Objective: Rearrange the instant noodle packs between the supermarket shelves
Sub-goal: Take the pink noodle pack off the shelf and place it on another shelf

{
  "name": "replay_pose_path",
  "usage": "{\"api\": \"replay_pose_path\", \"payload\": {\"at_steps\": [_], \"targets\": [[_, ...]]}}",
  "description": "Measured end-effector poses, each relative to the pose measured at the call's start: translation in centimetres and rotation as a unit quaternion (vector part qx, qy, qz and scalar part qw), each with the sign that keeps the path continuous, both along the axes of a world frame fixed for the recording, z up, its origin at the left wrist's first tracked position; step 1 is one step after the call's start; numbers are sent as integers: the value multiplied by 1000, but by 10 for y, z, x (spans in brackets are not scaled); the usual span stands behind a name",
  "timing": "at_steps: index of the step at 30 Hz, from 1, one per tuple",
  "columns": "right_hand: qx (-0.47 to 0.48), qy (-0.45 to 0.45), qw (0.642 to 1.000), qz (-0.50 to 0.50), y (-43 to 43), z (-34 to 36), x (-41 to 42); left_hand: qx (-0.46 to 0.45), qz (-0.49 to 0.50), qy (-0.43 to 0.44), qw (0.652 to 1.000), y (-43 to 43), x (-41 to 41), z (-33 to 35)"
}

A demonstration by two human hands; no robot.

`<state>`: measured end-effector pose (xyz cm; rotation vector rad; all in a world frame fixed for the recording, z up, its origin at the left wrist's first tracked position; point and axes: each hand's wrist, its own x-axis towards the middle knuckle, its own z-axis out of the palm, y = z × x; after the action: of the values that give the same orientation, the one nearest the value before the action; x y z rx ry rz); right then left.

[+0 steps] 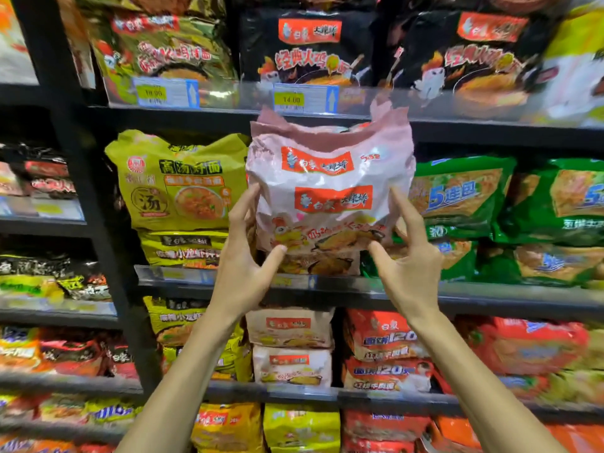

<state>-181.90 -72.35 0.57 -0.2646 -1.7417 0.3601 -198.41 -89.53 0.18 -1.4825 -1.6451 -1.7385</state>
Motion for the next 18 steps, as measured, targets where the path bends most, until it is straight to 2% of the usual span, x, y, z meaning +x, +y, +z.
{"api": "replay_pose_path", "payload": {"at_steps": [3, 9, 18], "targets": [[48, 31, 998, -33, 15, -14, -19, 3, 48, 11, 999, 16, -6, -6], [118, 74, 990, 12, 45, -34, -48, 25, 99, 17, 995, 49, -28, -30], [120, 97, 988, -12, 62, -40, -69, 43, 122, 1, 992, 71, -38, -35]]}}
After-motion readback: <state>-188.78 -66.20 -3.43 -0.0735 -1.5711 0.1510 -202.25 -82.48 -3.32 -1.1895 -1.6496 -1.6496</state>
